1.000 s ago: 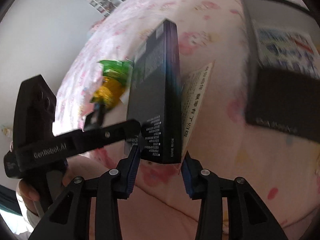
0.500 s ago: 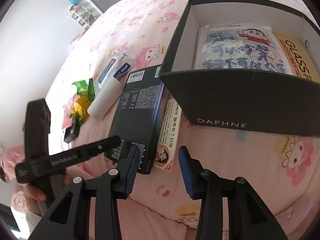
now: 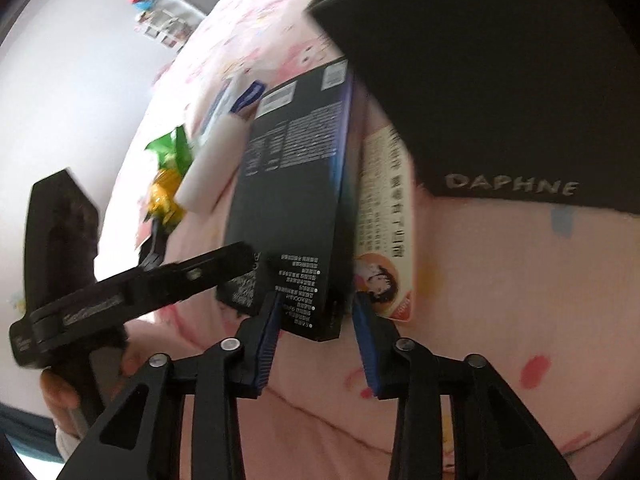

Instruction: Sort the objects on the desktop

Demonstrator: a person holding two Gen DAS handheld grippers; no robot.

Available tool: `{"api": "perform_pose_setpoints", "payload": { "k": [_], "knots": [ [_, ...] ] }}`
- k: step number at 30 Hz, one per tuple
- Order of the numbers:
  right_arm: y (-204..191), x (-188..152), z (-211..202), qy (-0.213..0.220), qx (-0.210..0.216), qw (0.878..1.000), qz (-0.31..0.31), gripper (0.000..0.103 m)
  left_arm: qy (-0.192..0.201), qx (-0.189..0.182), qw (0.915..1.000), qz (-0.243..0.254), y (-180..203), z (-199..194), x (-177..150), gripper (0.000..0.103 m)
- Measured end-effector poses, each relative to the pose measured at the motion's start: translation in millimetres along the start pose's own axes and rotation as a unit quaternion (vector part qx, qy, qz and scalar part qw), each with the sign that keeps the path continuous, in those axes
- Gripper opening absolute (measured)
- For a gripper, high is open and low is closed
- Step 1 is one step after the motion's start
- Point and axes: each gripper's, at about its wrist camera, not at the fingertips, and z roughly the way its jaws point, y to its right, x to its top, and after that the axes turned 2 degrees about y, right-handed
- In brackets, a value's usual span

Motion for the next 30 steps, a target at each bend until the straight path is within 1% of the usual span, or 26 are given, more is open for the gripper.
{"api": "perform_pose_setpoints", "payload": {
  "k": [3,6,8,11,12,13,14,15,16,17,18,19,21,25,26,28,30],
  "knots": [
    [0,0,-6,0.017,-0.017,1.0,-0.007,0.028,0.003,-0.017,0.9997,0.015,6,-2,-2,0.057],
    [-1,0,-7,0.02,-0.02,0.999,-0.015,0.028,0.011,-0.006,0.9992,0.039,16,-6,-6,0.057],
    [-3,-1,-6,0.019,-0.018,0.999,-0.02,0.028,0.028,-0.004,0.9981,0.055,22,-11,-8,0.057],
    [-7,-2,-5,0.019,-0.015,0.999,-0.028,0.028,0.067,-0.009,0.9949,0.075,28,-27,-12,0.057],
    [-8,-2,-4,0.019,-0.014,0.999,-0.03,0.028,0.074,-0.022,0.9939,0.078,30,-28,-11,0.057],
    [-9,-2,-4,0.018,-0.013,0.999,-0.033,0.028,0.077,-0.04,0.9931,0.079,34,-26,-10,0.051],
    [-10,-2,-4,0.018,-0.013,0.999,-0.035,0.027,0.079,-0.058,0.9919,0.08,37,-24,-8,0.051],
    [-11,-2,-3,0.018,-0.012,0.999,-0.038,0.027,0.083,-0.065,0.9911,0.081,40,-24,-9,0.051],
    [-13,-3,-3,0.018,-0.011,0.999,-0.04,0.027,0.089,-0.051,0.9911,0.084,40,-25,-14,0.051],
    [-14,-3,-2,0.018,-0.01,0.999,-0.043,0.027,0.091,-0.025,0.992,0.084,40,-23,-18,0.051],
    [-15,-3,-2,0.018,-0.01,0.999,-0.045,0.027,0.089,-0.006,0.993,0.077,39,-19,-19,0.05],
    [-14,-3,-3,0.02,-0.013,0.999,-0.043,0.027,0.087,-0.001,0.9941,0.064,33,-20,-18,0.05],
    [-12,-1,-8,0.031,-0.018,0.999,-0.033,0.027,0.081,0.003,0.9962,0.032,18,-24,-14,0.05],
    [-7,3,-17,0.049,-0.029,0.998,-0.023,0.027,0.06,0.011,0.9977,-0.03,-5,-15,-1,0.05],
    [-7,3,-16,0.047,-0.029,0.998,-0.021,0.027,0.045,0.017,0.998,-0.041,-9,-9,2,0.05],
    [-9,2,-9,0.039,-0.028,0.999,-0.022,0.027,0.013,0.024,0.9985,-0.048,-13,2,4,0.053],
    [-13,1,-3,0.035,-0.03,0.999,-0.027,0.027,0.008,0.023,0.9987,-0.046,-13,2,4,0.057]
  ]
}}
